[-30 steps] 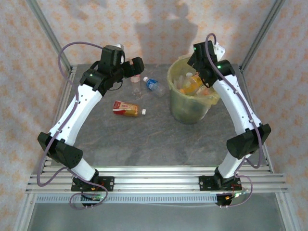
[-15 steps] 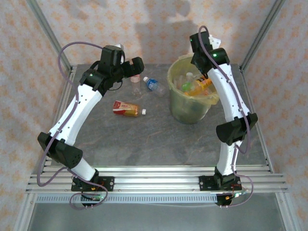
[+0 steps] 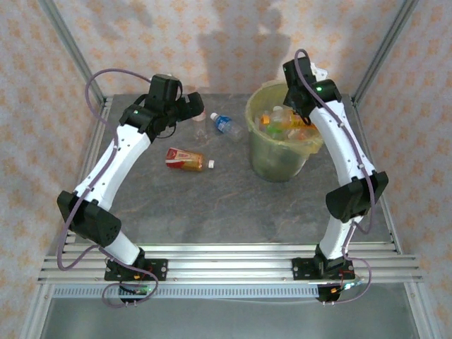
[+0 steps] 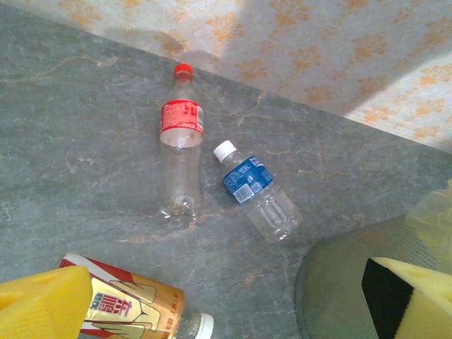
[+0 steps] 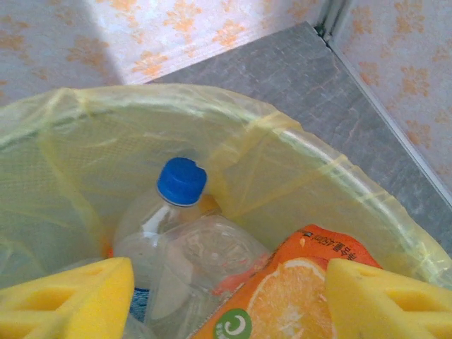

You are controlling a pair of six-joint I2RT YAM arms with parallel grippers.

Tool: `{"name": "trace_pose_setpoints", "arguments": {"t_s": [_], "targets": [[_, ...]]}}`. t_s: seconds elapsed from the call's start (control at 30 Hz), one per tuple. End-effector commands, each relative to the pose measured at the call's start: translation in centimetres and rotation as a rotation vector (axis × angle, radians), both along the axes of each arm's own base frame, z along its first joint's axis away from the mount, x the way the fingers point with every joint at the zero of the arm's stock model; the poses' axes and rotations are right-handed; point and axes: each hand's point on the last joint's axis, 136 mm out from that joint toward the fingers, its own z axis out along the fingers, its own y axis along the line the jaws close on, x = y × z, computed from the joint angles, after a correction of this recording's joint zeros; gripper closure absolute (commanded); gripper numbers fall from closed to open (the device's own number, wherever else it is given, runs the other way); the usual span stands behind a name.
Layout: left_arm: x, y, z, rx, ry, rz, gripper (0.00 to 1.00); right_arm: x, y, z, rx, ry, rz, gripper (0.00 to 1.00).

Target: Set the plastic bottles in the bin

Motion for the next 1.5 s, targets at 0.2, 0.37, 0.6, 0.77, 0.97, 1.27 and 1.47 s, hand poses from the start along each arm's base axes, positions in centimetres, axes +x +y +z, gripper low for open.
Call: {"name": "trace_pose_setpoints", "arguments": {"t_s": [0.2,0.37,0.6,0.77,0.97,1.27,1.47], "targets": [[1.5,0.4,-1.3,-0.001,0.012,0.062,0.00,0.9,2.0,4.2,0.037,-0.060,0.131,0.26],[3.7,0.7,-1.8,0.020,0.007,0.115,0.00,0.4,3.7,5.5,0.075,-0.079,0.214,0.22],[7.9,1.8,-6.3,0.099,0.097,0.208,0.00,-1.7,4.9,7.5,0.088,-0.110,0.295,0.06],[10.7,2.3,-10.5,0.156,0.192,0.210,0.01,-3.1,4.1,8.4,0.087,-0.141,0.286,0.01],[14.1,3.2,-15.0,0.133,0.271,0.218,0.03,-4.4,3.6,9.2,0.114,-0.183,0.275,0.01],[16.6,2.6,-19.4,0.082,0.299,0.190,0.07,-5.7,3.2,9.6,0.142,-0.227,0.263,0.01],[17.3,1.9,-21.3,0.050,0.317,0.166,0.07,-5.4,3.6,9.2,0.150,-0.219,0.273,0.01]]}}
